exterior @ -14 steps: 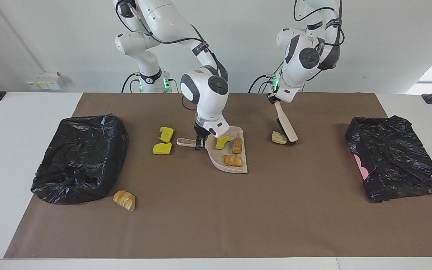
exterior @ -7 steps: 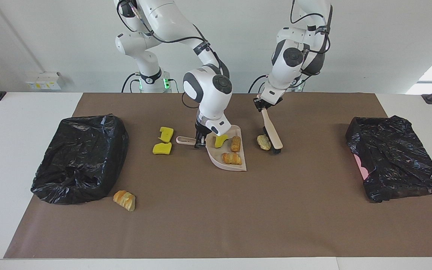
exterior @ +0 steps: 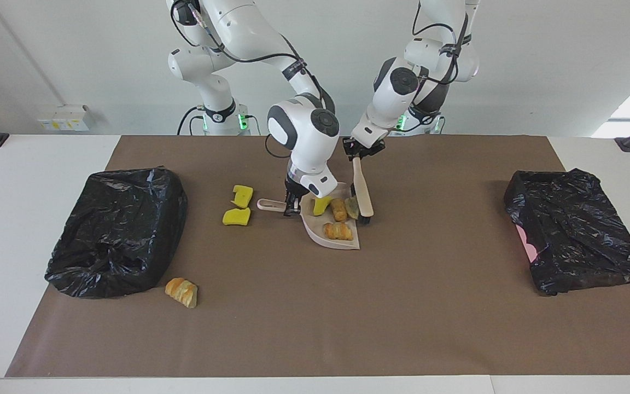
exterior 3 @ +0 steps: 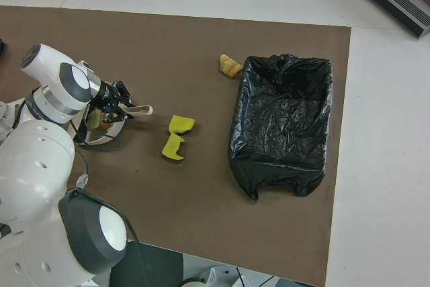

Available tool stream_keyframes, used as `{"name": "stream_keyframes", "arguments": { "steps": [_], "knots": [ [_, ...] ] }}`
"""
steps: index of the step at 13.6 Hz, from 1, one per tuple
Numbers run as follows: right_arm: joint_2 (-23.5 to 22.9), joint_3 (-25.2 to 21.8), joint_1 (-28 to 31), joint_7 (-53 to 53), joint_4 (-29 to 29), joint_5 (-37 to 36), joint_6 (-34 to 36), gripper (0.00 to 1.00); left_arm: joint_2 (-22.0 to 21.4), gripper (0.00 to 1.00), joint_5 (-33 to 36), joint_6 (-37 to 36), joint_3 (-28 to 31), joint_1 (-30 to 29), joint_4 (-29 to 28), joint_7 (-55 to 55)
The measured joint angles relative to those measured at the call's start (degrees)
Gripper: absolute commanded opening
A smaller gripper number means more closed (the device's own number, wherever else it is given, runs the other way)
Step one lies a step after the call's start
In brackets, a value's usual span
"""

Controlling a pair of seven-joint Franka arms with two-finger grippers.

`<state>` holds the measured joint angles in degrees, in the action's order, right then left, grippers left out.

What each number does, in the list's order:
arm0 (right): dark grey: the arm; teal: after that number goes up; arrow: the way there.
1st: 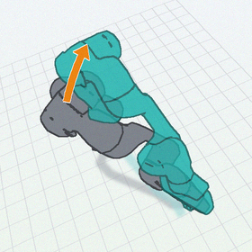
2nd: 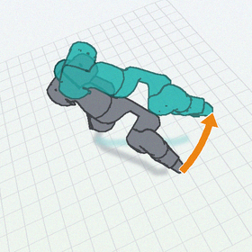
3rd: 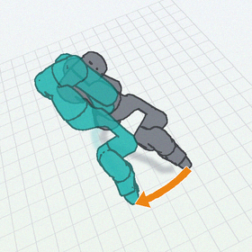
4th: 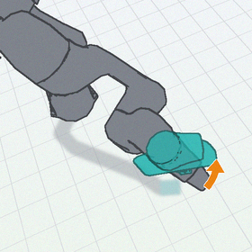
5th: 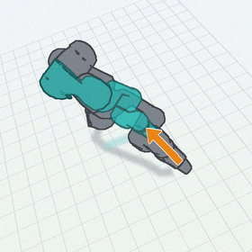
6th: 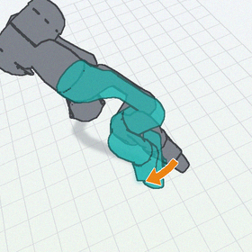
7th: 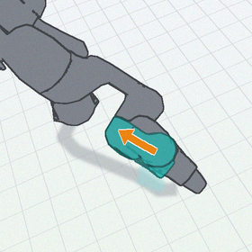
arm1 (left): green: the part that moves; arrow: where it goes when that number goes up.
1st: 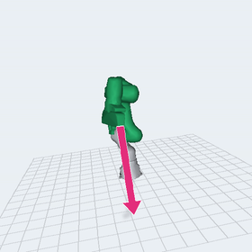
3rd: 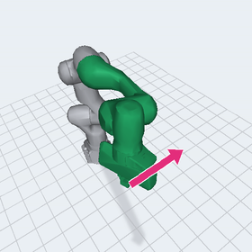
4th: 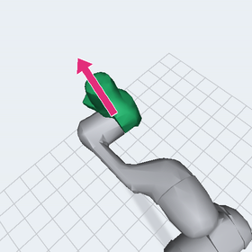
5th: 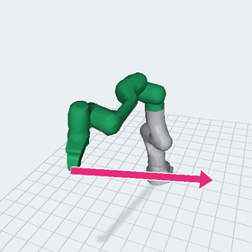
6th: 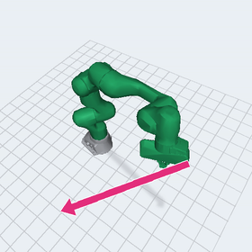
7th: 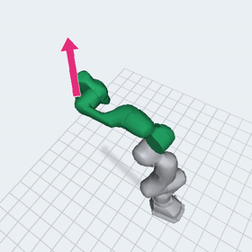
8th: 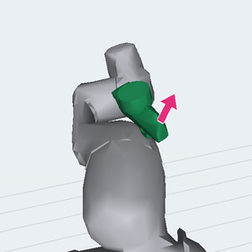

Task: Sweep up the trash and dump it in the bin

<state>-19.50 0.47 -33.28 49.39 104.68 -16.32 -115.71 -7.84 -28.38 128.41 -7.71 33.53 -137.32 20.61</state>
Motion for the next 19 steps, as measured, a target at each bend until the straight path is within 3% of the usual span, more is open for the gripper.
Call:
{"name": "stream_keyframes", "arguments": {
  "steps": [3, 6, 10, 14, 19],
  "knots": [
    [0.25, -0.12, 0.31, -0.84, -0.35, 0.32, 0.02, 0.00, -0.46, 0.00, 1.82, -4.72, 0.85, -0.36, 1.58, 3.38],
    [2.20, -0.25, 2.78, -1.13, -0.84, 1.30, 1.64, 0.00, -2.56, 0.00, 12.45, -16.45, 1.44, -2.39, 7.99, 9.24],
    [5.93, -0.22, 5.98, 0.71, -1.10, 2.17, 5.07, 0.00, -6.63, 0.00, 14.42, -24.52, 1.20, -4.03, 10.80, 11.41],
    [8.78, -0.24, 10.48, 7.82, -1.65, 2.43, 8.80, 0.00, -7.44, 0.00, 14.42, -22.61, -0.31, 1.28, 8.60, 19.02],
    [10.24, -0.43, 19.74, 22.28, -5.53, 2.51, 14.31, 0.00, -2.56, 0.00, 14.43, -9.25, -0.84, 9.95, 2.13, 23.32]
  ]
}}
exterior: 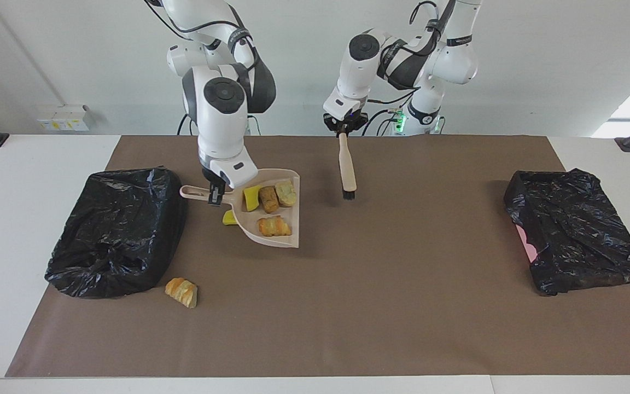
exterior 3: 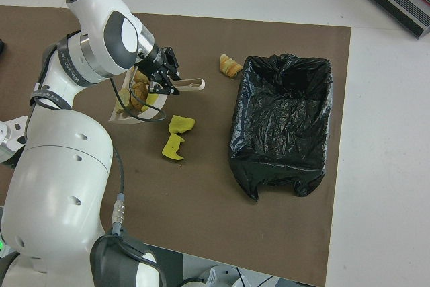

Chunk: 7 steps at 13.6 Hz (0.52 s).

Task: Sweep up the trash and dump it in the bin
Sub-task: 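Tip the dustpan over the bin with the right gripper while the left gripper withdraws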

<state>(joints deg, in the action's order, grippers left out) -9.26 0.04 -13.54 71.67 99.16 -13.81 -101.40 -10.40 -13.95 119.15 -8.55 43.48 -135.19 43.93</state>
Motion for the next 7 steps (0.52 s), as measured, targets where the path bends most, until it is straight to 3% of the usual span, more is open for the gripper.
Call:
{"name": "stream_keyframes", "arguments": {
  "steps": [4, 7],
  "knots": [
    [1.98, -0.41, 7.68, 7.59, -0.40, -0.06, 0.43, 0.00, 3.46, 0.00, 0.00, 4.47, 0.00, 1.93, -0.61, 1.45],
    [2.14, -0.67, 16.69, 18.41, -0.34, -0.94, -2.65, 0.00, 3.88, 0.00, 0.00, 5.91, 0.02, 2.36, -1.61, 1.73]
  ]
}}
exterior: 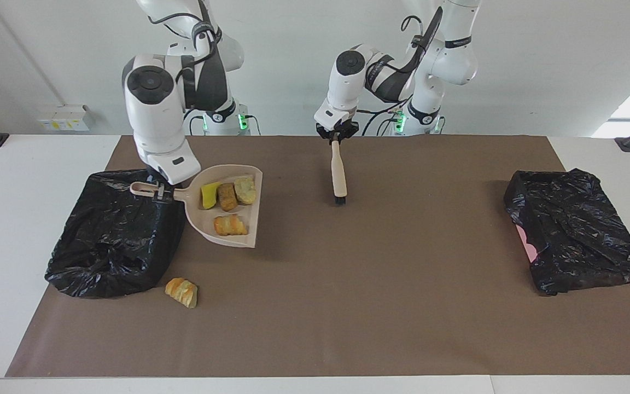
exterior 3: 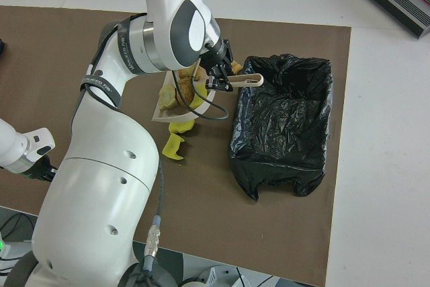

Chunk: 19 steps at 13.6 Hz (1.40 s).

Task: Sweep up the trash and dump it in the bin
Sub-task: 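Tip the dustpan over the bin with the right gripper while the left gripper withdraws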

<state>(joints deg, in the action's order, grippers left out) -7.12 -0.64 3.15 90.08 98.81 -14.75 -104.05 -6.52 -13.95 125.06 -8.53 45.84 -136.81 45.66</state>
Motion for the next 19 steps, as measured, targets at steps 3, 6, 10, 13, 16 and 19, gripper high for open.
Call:
{"name": "stream_keyframes", "arguments": {
  "steps": [3, 6, 10, 13, 16, 19],
  "knots": [
    [-0.19, -0.21, 10.51, 10.16, 0.35, -3.63, -7.07, 0.00, 0.24, 0.45, -0.03, 2.85, -0.03, 0.54, -1.34, 0.98],
    [-0.16, -0.22, 15.30, 11.88, 1.22, -10.96, -11.42, 0.00, 0.34, 0.96, -0.04, 3.34, 0.09, 0.54, -1.48, 1.84],
    [2.30, 0.25, 14.39, 3.35, 7.02, -24.41, -15.03, 0.00, 0.44, 1.00, -0.04, 3.30, 0.98, -0.52, -1.56, 2.52],
    [5.91, 0.51, 9.10, -5.23, 12.96, -30.40, -13.81, 0.00, 0.42, 1.00, 0.12, 3.31, 1.64, -6.60, -1.23, 2.26],
    [7.04, 0.41, 9.21, -6.06, 13.60, -35.45, -13.19, 0.00, 0.34, 1.00, 3.07, 3.15, 1.93, -13.71, 0.67, 1.68],
    [8.17, 0.12, 10.61, -5.00, 13.38, -38.14, -13.20, 0.00, -0.08, 1.00, 5.46, 0.43, 2.01, -21.66, 2.24, -4.35]
  ]
}}
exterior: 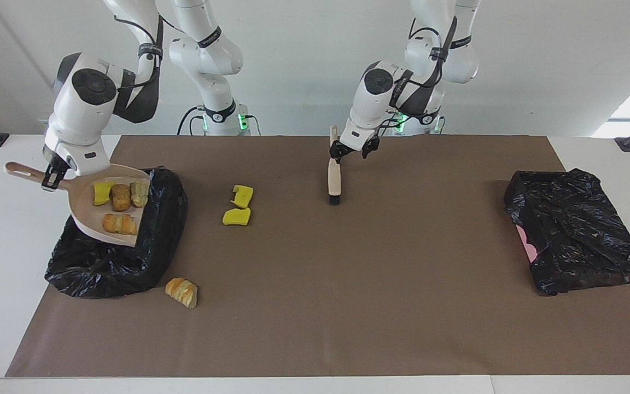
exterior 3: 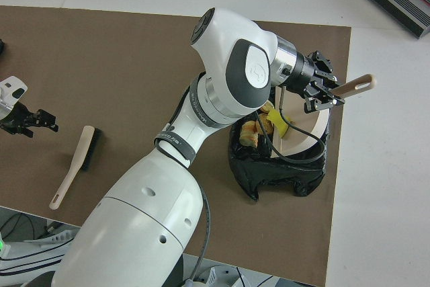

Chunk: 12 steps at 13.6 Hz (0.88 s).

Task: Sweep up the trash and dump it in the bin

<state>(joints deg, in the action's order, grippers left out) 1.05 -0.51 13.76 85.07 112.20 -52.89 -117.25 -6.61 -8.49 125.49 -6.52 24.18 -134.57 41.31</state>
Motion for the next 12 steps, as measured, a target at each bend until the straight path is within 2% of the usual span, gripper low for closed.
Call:
{"name": "stream_keyframes", "arguments": {
  "steps": [6, 10, 12],
  "knots": [
    [4.90, 0.03, 0.11, 3.86, -0.39, -1.67, 1.26, 0.00, -1.98, 1.00, 0.19, -6.41, 0.24, -15.52, 0.39, -23.24],
    [5.43, 0.26, -0.15, 3.89, -0.36, -6.52, 1.26, 0.00, -3.56, 1.00, 2.42, -9.27, 0.28, -22.22, 1.65, -33.77],
    [5.51, 0.27, -0.37, 3.89, -0.38, -9.20, 1.27, 0.00, -3.63, 1.00, 3.10, -11.46, 0.30, -24.49, 4.00, -37.25]
  ]
}}
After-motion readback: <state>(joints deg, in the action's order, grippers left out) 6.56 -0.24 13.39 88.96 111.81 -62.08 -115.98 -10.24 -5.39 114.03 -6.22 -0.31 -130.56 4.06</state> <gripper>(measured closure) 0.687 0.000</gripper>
